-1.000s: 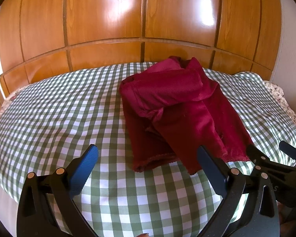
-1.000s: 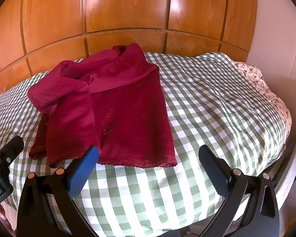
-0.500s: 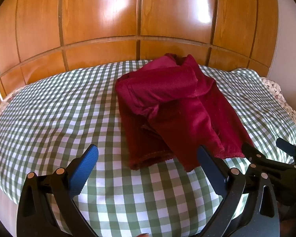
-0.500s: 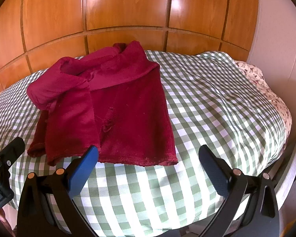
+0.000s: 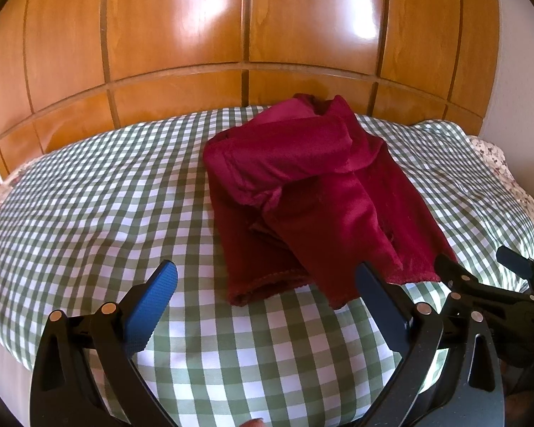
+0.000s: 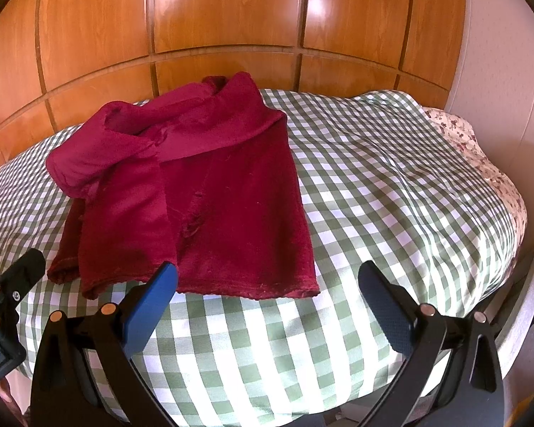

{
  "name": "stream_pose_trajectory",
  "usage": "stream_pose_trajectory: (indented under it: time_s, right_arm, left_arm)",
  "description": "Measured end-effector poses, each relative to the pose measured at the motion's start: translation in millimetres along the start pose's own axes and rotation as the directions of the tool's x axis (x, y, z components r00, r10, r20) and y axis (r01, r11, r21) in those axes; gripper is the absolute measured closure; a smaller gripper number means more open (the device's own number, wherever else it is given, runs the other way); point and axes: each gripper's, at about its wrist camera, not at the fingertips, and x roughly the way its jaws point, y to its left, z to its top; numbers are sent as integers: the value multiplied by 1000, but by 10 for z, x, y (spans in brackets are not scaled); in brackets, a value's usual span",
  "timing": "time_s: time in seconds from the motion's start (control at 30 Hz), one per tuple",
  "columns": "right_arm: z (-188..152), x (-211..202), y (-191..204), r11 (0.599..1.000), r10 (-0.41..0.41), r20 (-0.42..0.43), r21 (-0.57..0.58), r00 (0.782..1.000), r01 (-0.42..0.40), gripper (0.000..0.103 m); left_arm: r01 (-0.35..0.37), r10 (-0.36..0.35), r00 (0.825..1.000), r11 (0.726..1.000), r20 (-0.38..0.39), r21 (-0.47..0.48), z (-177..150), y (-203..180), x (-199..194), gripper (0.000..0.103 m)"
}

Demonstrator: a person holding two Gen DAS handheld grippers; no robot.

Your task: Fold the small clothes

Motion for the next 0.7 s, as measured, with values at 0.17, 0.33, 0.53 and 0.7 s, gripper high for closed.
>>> stream_pose_trajectory:
  time_s: [0.17,0.33,0.53,0.7]
  right_arm:
    - [16,75,-120,1000,-5,-21,25,1000,6,2]
    - [32,144,-243,998,-8,-43,57,999,11,2]
    - [91,145,-425,994,0,-31,110,1000,4,2]
    - [165,113,-536,991,8,-14,137,1000,-6,2]
  left_arm:
    - [21,-21,999,1000,-39,13,14,-29,112,4]
    - [82,-79,995,995,-59,56,52,-154,200,4]
    - [121,-106,990,978,-97,170,79,-471,468,12]
    - [171,-148,979,971,-140,170,142,-585,769,48]
